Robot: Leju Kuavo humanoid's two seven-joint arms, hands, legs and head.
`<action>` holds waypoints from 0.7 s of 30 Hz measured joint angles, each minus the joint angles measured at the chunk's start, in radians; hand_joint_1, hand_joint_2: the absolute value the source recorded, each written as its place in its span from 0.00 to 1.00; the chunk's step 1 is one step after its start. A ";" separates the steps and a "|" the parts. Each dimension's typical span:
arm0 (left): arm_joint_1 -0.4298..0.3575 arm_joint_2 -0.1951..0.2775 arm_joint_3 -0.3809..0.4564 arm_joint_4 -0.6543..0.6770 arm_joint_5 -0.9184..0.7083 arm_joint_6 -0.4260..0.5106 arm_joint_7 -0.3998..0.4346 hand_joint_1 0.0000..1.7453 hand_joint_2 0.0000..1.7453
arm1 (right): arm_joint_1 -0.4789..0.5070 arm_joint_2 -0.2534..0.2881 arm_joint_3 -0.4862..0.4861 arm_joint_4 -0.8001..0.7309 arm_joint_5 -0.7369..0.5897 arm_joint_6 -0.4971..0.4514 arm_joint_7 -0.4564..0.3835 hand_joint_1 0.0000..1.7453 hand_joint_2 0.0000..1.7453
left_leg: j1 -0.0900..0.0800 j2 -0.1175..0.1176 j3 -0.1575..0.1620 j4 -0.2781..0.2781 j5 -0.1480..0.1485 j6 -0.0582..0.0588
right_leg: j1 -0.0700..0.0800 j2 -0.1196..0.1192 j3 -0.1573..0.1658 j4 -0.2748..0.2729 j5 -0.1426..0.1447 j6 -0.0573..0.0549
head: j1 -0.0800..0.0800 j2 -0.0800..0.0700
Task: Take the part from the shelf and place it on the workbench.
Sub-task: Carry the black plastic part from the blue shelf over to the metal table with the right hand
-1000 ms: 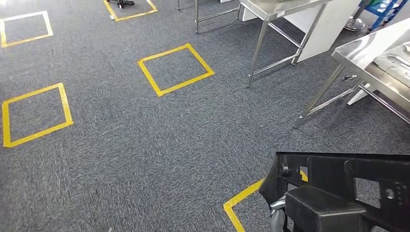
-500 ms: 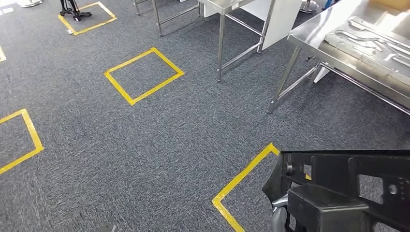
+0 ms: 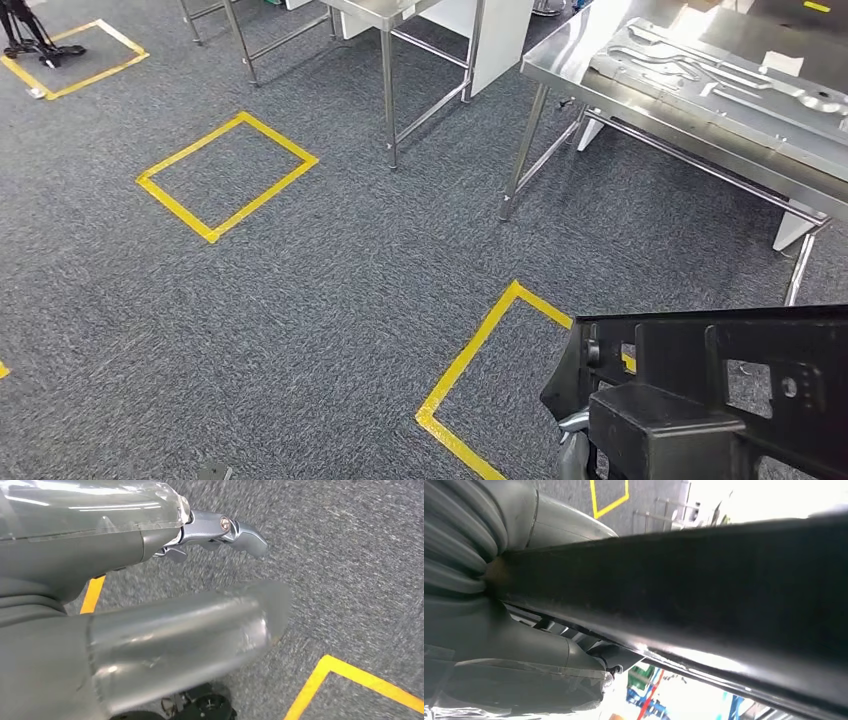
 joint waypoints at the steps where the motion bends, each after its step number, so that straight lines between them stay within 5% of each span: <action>1: 0.003 0.000 0.000 0.000 0.001 -0.003 0.000 0.00 0.00 | -0.001 0.000 0.000 0.000 0.000 0.000 0.002 1.00 1.00 | -0.002 0.014 0.000 0.000 -0.001 0.002 | -0.002 -0.021 -0.034 0.064 -0.029 0.003 | 0.002 0.000; 3: 0.007 0.001 0.000 0.000 0.005 -0.009 0.000 0.00 0.00 | -0.001 -0.001 0.000 0.000 0.000 0.000 0.004 1.00 1.00 | -0.004 0.044 0.001 0.000 -0.005 0.003 | -0.004 -0.038 -0.079 0.145 -0.048 0.006 | 0.003 0.000; 4: 0.008 0.001 0.000 0.000 0.008 -0.012 0.000 0.00 0.00 | -0.001 -0.001 0.000 0.000 0.000 0.000 0.005 1.00 1.00 | -0.005 0.058 0.003 0.000 -0.008 0.002 | -0.005 -0.042 -0.076 0.134 -0.029 0.005 | 0.003 0.000; 7: 0.006 0.000 0.000 0.000 0.016 -0.017 0.000 0.00 0.00 | -0.002 -0.002 0.001 0.000 0.000 0.000 0.008 1.00 1.00 | -0.009 0.092 0.018 -0.001 -0.019 -0.004 | 0.008 -0.095 0.017 -0.046 0.063 -0.017 | 0.003 0.000; 9: 0.006 -0.002 0.000 0.000 0.017 -0.018 0.001 0.00 0.00 | -0.004 -0.002 0.004 0.000 0.000 0.000 0.011 1.00 1.00 | -0.013 0.113 0.025 -0.002 -0.025 -0.012 | 0.020 -0.125 0.051 -0.116 0.078 -0.031 | 0.002 0.000; 12: 0.003 -0.003 0.000 0.000 0.017 -0.018 0.002 0.00 0.00 | -0.001 -0.002 0.006 0.000 -0.001 0.001 0.015 1.00 1.00 | -0.016 0.137 0.041 -0.009 -0.033 -0.027 | 0.019 -0.091 0.055 -0.132 0.081 -0.040 | 0.002 0.000; 14: 0.001 -0.003 0.000 0.000 0.016 -0.020 0.003 0.00 0.00 | -0.002 -0.003 0.007 0.000 -0.001 0.003 0.017 1.00 1.00 | -0.015 0.093 0.031 0.034 -0.065 -0.033 | 0.009 -0.067 0.069 -0.151 0.089 -0.048 | -0.002 0.000; 16: 0.006 -0.002 0.000 0.000 0.016 -0.022 0.006 0.00 0.00 | -0.005 -0.003 0.009 0.000 -0.001 0.005 0.020 1.00 1.00 | -0.011 0.031 -0.025 0.155 -0.125 -0.037 | 0.003 -0.042 0.075 -0.157 0.091 -0.054 | -0.005 0.000; 18: 0.014 -0.002 0.001 0.000 0.016 -0.023 0.010 0.00 0.00 | -0.005 -0.003 0.009 0.003 -0.002 0.008 0.022 1.00 1.00 | -0.010 0.012 -0.084 0.257 -0.152 -0.042 | 0.003 -0.009 0.077 -0.155 0.089 -0.055 | -0.006 0.000; 19: 0.016 -0.002 0.001 0.000 0.015 -0.024 0.012 0.00 0.00 | -0.005 -0.003 0.009 0.005 -0.002 0.009 0.023 1.00 1.00 | -0.010 0.010 -0.093 0.258 -0.134 -0.043 | 0.003 0.008 0.078 -0.153 0.088 -0.054 | -0.006 0.000; 21: 0.018 -0.002 0.001 -0.001 0.013 -0.024 0.014 0.00 0.00 | -0.005 -0.003 0.009 0.007 -0.003 0.011 0.025 1.00 1.00 | -0.006 -0.009 -0.062 0.153 -0.052 -0.044 | 0.001 0.039 0.081 -0.144 0.081 -0.048 | -0.006 0.000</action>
